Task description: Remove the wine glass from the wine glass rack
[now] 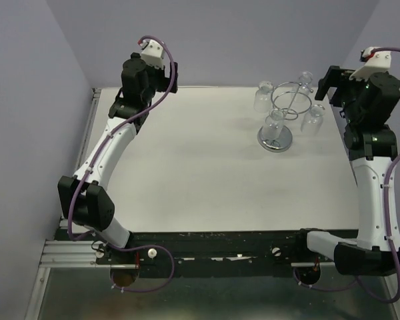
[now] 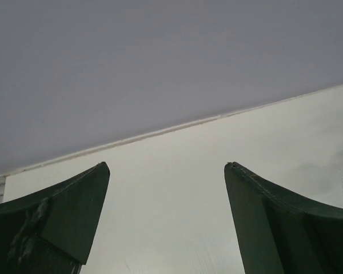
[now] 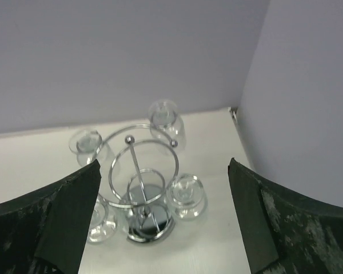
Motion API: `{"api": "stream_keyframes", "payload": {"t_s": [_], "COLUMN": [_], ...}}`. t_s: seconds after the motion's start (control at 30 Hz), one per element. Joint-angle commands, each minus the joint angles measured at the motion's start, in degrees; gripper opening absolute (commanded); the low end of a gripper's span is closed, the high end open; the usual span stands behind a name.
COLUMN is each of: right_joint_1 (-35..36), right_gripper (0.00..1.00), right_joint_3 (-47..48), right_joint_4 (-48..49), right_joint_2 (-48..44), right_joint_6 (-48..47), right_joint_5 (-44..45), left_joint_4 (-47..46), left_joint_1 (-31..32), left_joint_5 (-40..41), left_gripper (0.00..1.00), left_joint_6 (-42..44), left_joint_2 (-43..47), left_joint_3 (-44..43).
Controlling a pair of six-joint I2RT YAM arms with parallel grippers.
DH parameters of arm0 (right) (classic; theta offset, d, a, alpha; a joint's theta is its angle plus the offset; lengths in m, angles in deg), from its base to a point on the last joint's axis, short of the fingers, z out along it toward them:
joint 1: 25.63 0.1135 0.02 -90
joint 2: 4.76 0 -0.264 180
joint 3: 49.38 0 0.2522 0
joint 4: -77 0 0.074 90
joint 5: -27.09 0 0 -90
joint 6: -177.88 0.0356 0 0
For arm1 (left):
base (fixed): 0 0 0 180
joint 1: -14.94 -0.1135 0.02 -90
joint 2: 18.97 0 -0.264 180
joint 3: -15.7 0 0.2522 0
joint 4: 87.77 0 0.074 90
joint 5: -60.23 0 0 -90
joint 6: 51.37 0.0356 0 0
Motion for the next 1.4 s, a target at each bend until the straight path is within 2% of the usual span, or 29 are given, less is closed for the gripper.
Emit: {"api": "stream_keyframes", "payload": {"t_s": [0.0,0.27,0.37,0.47,0.57,0.63,0.8,0.97,1.0,1.13,1.27,1.37], "right_joint_1": [0.11,0.11,0.11,0.11,0.19,0.02,0.19,0.19,0.02,-0.16,-1.21,-1.83], "right_gripper": [1.0,1.0,1.0,1.0,1.0,1.0,0.98,0.95,0.95,0.98,0.99,1.0], "right_joint_3": [-4.34,-4.0,-3.3,-0.4,3.55,2.52,6.02,2.26,1.72,3.03,3.65,4.61], "right_joint_4": [-3.54,-4.25,-3.98,-5.29,-8.28,-7.68,-15.3,-18.05,-18.05,-19.1,-19.1,-19.01], "right_joint_2": [-0.03,0.23,-0.39,-0.04,0.49,-0.82,-0.83,-2.58,-2.15,0.75,3.04,4.88], "right_joint_6": [1.11,-1.87,-1.61,-2.05,-5.73,-8.63,-6.37,-4.69,-4.25,-2.49,-2.32,-2.14], "right_joint_5": [0.09,-3.96,-8.0,-6.7,-7.13,-6.17,-5.37,-4.67,-2.32,0.08,-3.43,-6.42], "left_joint_4": [0.37,0.46,1.51,0.56,-4.26,-7.69,-19.03,-22.73,-23.78,-28.09,-34.75,-36.18], "left_joint_1": [4.01,8.33,9.21,10.0,11.4,12.63,15.18,18.43,19.22,21.16,22.3,23.71], "left_joint_5": [-5.89,-20.3,-22.07,-22.51,-21.81,-22.07,-27.25,-34.01,-34.63,-33.68,-33.15,-31.57], "left_gripper": [0.99,0.99,0.99,0.99,0.98,0.98,0.98,0.98,0.98,0.99,0.99,0.99], "left_joint_6": [3.93,6.84,7.01,6.23,2.37,1.56,-2.21,-2.74,-2.66,-3.44,-5.2,-4.59], "left_joint_2": [-0.01,0.43,0.7,1.4,2.1,2.1,1.32,-5.18,-6.93,-12.74,-18.1,-22.05], "left_joint_3": [-1.25,0.24,0.33,1.73,4.01,6.12,12.54,9.83,9.3,7.1,5.95,3.42]}}
